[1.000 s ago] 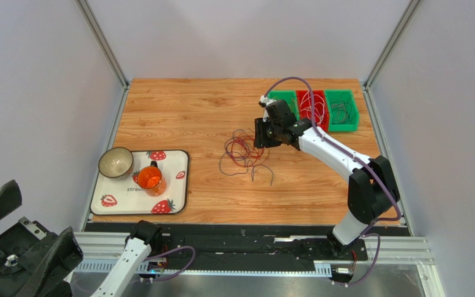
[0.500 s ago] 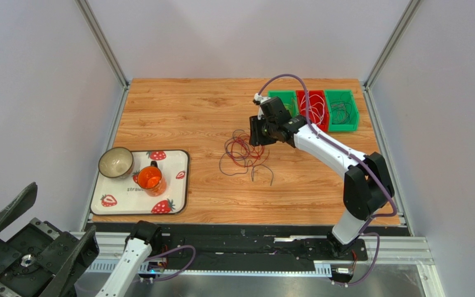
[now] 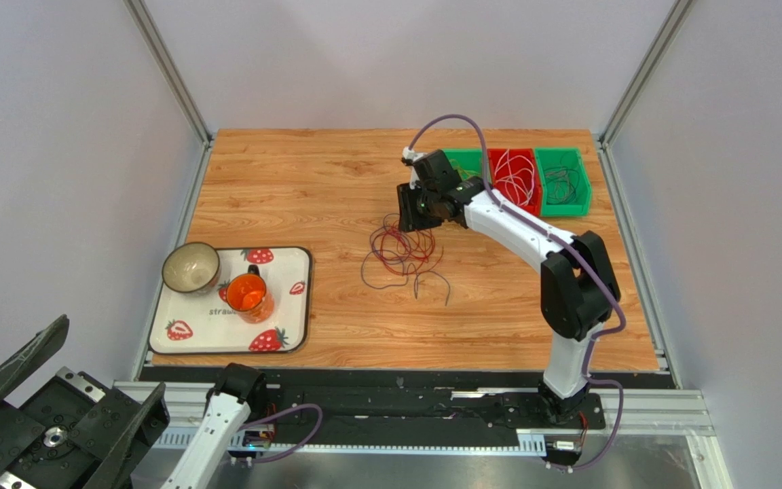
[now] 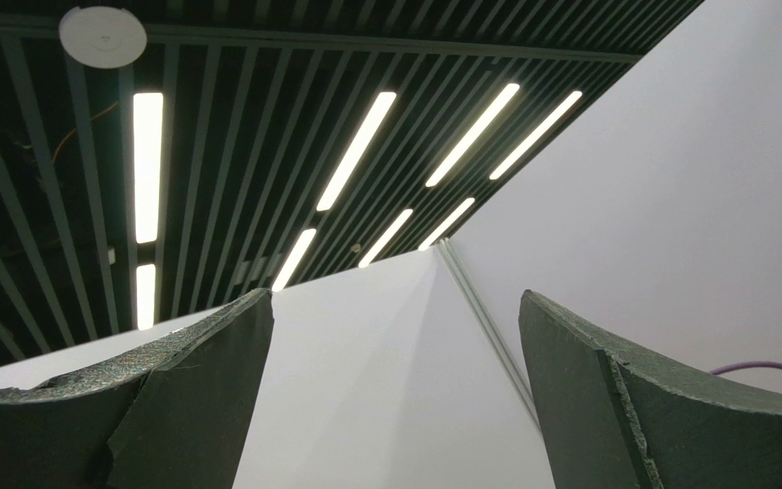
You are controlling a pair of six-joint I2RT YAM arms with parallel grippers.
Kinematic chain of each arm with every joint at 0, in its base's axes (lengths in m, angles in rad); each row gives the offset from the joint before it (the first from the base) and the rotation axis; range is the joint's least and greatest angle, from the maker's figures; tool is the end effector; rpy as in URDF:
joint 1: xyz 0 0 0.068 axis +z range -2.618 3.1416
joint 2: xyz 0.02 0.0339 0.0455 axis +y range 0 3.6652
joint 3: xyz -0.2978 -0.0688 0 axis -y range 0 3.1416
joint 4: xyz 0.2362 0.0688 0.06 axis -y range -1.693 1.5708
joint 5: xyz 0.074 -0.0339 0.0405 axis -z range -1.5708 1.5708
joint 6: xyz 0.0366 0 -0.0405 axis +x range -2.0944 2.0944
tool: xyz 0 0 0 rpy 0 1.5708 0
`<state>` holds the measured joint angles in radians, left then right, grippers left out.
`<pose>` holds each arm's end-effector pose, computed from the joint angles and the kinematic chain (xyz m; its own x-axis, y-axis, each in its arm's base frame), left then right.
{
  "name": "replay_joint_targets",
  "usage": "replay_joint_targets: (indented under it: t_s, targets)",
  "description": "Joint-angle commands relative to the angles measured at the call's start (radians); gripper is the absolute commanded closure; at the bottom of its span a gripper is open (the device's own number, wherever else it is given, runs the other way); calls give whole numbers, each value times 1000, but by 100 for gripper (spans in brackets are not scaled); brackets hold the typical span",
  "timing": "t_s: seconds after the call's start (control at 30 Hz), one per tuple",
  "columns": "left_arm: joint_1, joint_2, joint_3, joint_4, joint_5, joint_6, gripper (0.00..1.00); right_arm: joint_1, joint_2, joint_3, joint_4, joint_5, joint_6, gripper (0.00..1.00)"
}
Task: Untangle the cables
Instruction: Untie the cable.
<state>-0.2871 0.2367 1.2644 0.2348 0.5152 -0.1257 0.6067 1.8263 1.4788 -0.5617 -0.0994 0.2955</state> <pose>-0.1650 0.0299 0.5174 0.8578 -0.3670 -0.3599 0.5013 0.7522 0.4277 0.3312 0.2343 0.2905 -0.7999 -0.2024 -0.5649 -0.4019 0.8798 0.2538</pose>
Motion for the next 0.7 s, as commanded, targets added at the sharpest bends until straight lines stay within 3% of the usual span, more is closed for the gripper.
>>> replay_joint_targets:
  t_s: [0.0,0.3,0.67]
  targets:
    - [8,4,12,29,-1,6,2,10,96,176,-30,4,-47,59]
    - [9,19,44,-14,45,32,1,11,293,411,-150,43,-96,59]
    - [22,18,50,-49,100,95,1,11,332,422,-161,29,-91,59]
